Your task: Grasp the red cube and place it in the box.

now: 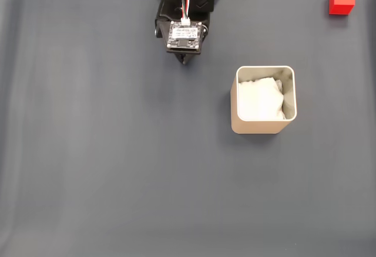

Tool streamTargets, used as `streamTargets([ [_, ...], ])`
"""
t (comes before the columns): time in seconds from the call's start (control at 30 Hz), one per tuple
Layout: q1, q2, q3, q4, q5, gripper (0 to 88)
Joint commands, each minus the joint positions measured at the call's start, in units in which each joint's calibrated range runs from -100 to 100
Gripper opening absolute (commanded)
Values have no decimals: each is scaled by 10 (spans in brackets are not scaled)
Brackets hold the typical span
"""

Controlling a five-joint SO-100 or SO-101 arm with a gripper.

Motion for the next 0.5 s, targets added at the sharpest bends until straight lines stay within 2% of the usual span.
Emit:
streamTargets([
  [0.0, 4, -4, 5, -66, -6, 3],
  [0.23, 4, 19, -36, -134, -7, 2],
  [0.47, 4, 124, -160, -132, -21, 2],
])
